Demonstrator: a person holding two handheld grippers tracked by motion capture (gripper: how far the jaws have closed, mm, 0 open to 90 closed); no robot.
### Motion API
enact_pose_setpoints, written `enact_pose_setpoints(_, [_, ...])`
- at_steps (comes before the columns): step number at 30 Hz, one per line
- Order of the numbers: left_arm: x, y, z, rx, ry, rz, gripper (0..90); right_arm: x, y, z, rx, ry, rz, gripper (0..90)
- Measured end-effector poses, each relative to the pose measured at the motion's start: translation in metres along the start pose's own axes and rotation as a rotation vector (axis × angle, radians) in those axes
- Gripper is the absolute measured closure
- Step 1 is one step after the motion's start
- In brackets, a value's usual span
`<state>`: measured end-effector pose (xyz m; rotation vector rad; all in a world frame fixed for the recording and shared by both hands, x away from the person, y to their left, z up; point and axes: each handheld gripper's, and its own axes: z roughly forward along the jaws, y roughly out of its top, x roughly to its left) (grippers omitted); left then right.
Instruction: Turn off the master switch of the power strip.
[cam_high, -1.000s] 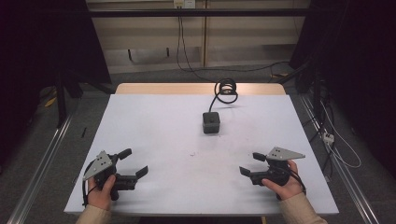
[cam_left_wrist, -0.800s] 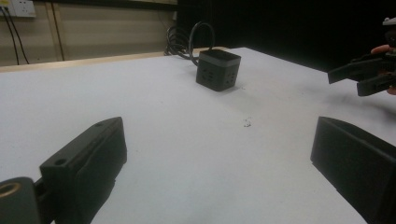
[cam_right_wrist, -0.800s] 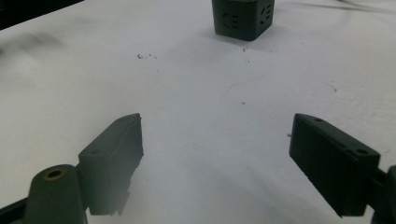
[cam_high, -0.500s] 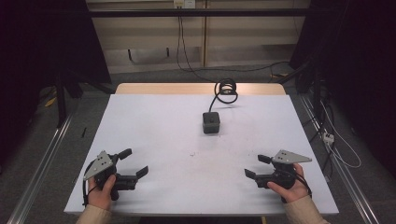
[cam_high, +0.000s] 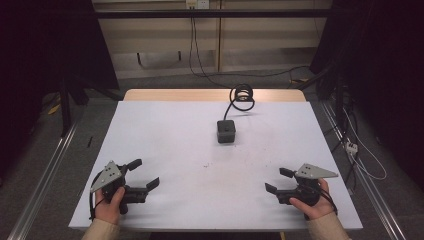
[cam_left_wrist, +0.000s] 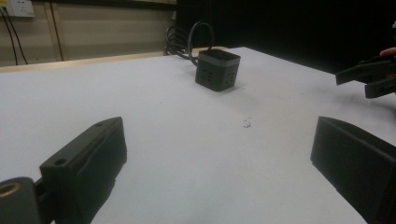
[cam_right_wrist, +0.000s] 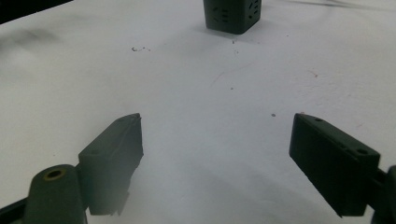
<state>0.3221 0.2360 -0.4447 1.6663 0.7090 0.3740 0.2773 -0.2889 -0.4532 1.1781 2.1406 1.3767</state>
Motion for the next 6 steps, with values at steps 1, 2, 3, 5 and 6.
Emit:
enact_pose_setpoints(1, [0.0, -0.0001, 0.0004, 0.0, -0.001, -0.001, 3.3, 0.0, -0.0001, -0.0001, 0.001, -0.001, 0.0, 17.3])
enact_pose_setpoints(2, [0.0, -0.0002, 0.0007, 0.0, -0.002, -0.002, 3.3, -0.0001, -0.0002, -0.0001, 0.002, -0.004, 0.001, 17.2])
enact_pose_setpoints(3, [-0.0001, -0.0002, 0.0011, 0.0, -0.003, -0.003, 3.4, -0.0003, -0.0002, 0.0, 0.002, -0.006, 0.002, 17.2])
enact_pose_setpoints(5, [0.0001, -0.0003, 0.0015, 0.0, -0.005, -0.004, 3.4, -0.0014, -0.0001, 0.001, 0.007, -0.008, 0.0, 16.9])
enact_pose_setpoints(6, [0.0002, -0.0002, 0.0016, 0.0, -0.005, -0.005, 3.3, -0.0018, 0.0001, 0.0017, 0.009, -0.008, 0.003, 16.9])
